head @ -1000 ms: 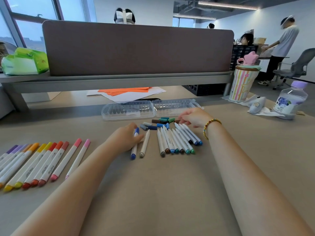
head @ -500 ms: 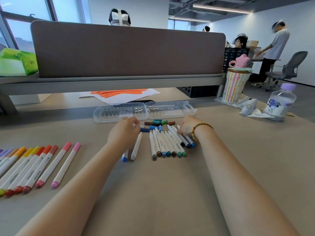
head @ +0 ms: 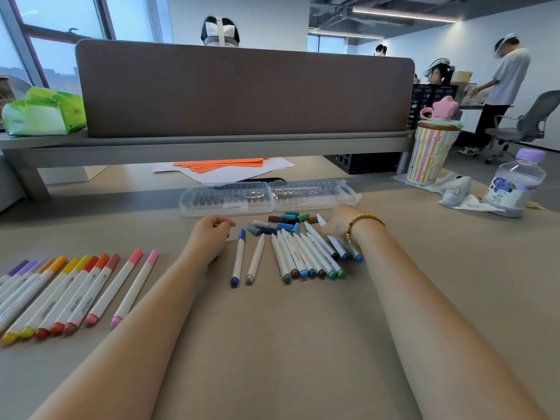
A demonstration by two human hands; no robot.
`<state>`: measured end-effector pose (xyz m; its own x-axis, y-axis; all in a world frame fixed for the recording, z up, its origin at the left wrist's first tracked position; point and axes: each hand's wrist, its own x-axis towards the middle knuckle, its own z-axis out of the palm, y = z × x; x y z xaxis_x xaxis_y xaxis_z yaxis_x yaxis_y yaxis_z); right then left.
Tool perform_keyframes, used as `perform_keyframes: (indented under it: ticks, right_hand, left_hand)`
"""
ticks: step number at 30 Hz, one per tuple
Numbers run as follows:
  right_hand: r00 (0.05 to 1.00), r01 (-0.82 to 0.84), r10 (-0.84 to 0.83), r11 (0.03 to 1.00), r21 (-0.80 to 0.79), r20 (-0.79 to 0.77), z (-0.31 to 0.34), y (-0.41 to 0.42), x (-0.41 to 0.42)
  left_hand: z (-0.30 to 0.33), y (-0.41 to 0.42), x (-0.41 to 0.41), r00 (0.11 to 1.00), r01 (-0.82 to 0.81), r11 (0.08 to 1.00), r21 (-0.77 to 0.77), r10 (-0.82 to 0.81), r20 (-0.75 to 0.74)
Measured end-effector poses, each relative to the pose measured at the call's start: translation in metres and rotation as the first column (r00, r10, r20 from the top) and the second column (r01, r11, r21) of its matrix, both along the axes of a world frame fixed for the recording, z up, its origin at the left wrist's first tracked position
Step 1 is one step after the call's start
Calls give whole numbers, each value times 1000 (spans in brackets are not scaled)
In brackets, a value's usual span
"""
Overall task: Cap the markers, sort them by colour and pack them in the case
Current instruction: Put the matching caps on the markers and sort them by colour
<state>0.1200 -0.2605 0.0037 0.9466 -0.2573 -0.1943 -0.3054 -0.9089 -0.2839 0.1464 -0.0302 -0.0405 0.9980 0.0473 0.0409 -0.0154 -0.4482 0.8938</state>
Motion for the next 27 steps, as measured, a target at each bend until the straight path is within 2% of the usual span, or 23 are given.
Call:
perform_keyframes:
  ticks: [6,9,11,13,15,17,20,22,23,24,26,27]
  right_hand:
    - [997,-80,75,955,286,28,10,7,0]
    - [995,-104,80,798,594,66,9,23,0]
    - [989,-147,117,693,706,90,10,37,-2]
    - [985,-170,128,621,765,115,9,49,1]
    - [990,-137,54,562,816,129,10,57,6]
    - [991,-96,-32,497,863,129,10,63,11]
    - [988,-107,-48,457,883,145,11,71,14]
    - [978,-146,-60,474,868,197,9,76,15]
    - [967,-170,-69,543,822,246,7,76,17]
    - [950,-195,-58,658,727,307,2,75,20]
    - [921,-234,49,863,448,387,-10,73,28]
    - [922,-240,112,916,320,371,-17,73,34]
  left_hand:
    - [4,-5,-3,998,4,1000,31,-6,59]
    - [11,-10,-6,992,56,998,3,-56,115]
    - [18,-17,-10,982,142,990,17,-143,125]
    - [24,-21,-14,966,231,970,70,-238,103]
    - [26,-22,-17,951,291,948,128,-302,73]
    - [27,-22,-16,943,315,936,156,-327,58]
    - [27,-17,-12,945,315,939,140,-324,42]
    - [25,-13,-7,960,273,956,104,-278,35]
    - [23,-9,-4,969,242,967,82,-245,27]
    - [22,-6,-2,976,215,975,62,-216,12]
    - [20,-1,2,983,182,983,19,-182,-27]
    - [18,1,4,985,165,986,-8,-165,-48]
